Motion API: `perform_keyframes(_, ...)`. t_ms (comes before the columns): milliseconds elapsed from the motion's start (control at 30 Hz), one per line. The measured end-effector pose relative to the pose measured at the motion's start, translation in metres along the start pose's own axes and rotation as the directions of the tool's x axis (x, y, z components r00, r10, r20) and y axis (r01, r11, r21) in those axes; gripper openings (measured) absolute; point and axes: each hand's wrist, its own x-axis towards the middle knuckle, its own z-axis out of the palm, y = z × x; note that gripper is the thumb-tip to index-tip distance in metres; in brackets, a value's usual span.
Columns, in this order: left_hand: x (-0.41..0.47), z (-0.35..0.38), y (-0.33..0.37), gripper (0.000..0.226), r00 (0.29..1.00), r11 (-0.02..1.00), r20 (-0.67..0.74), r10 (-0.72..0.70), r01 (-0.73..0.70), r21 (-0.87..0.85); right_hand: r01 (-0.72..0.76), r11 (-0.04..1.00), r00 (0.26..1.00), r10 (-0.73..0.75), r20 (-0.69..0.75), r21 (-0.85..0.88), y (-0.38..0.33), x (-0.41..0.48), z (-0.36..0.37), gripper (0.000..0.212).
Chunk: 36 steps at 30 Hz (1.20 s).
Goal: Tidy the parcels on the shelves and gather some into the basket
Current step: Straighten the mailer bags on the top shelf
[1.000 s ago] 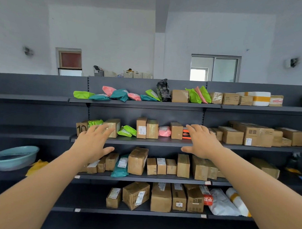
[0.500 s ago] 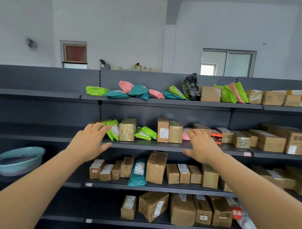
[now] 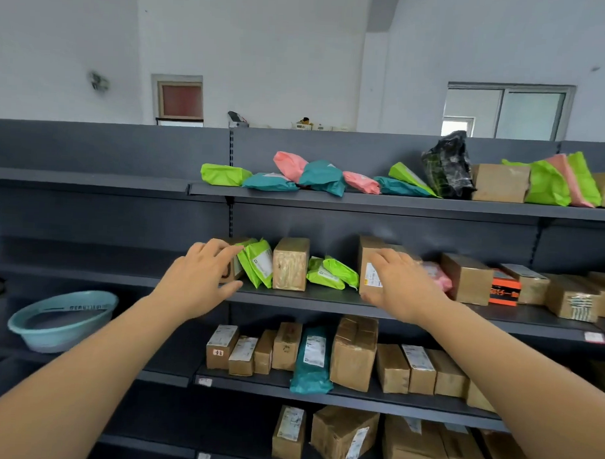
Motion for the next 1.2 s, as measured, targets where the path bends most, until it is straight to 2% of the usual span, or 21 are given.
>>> perform_keyframes(233,0.062,0.023,-0.008,0.066,0.999,0.996,-0.022,-0.037,0.039,0.078,0.079,0.992,0.995,-0.072,-0.072,0.095,0.022,0.075,0.017,0.076)
perform_keyframes(433,0.126,0.029,-0.018,0.067,0.995,0.987,-0.045,-0.085,0.09,0.13,0.203,0.961,0.972,-0.176,-0.153,0.187,0.03,0.146,0.032,0.073)
perform_keyframes(667,0.159,0.047,-0.04,0.064,0.988,0.977,-0.077,-0.133,0.144,0.159,0.319,0.919,0.937,-0.27,-0.22,0.233,0.026,0.191,0.061,0.07)
perform_keyframes(1000,0.192,0.059,-0.103,0.064,0.977,0.978,-0.167,-0.131,0.155,0.137,0.39,0.895,0.903,-0.324,-0.282,0.218,-0.022,0.241,0.065,0.07)
perform_keyframes(1200,0.231,0.067,-0.155,0.064,0.978,0.992,-0.191,-0.083,0.099,0.077,0.359,0.901,0.892,-0.253,-0.376,0.245,-0.062,0.281,0.052,0.07)
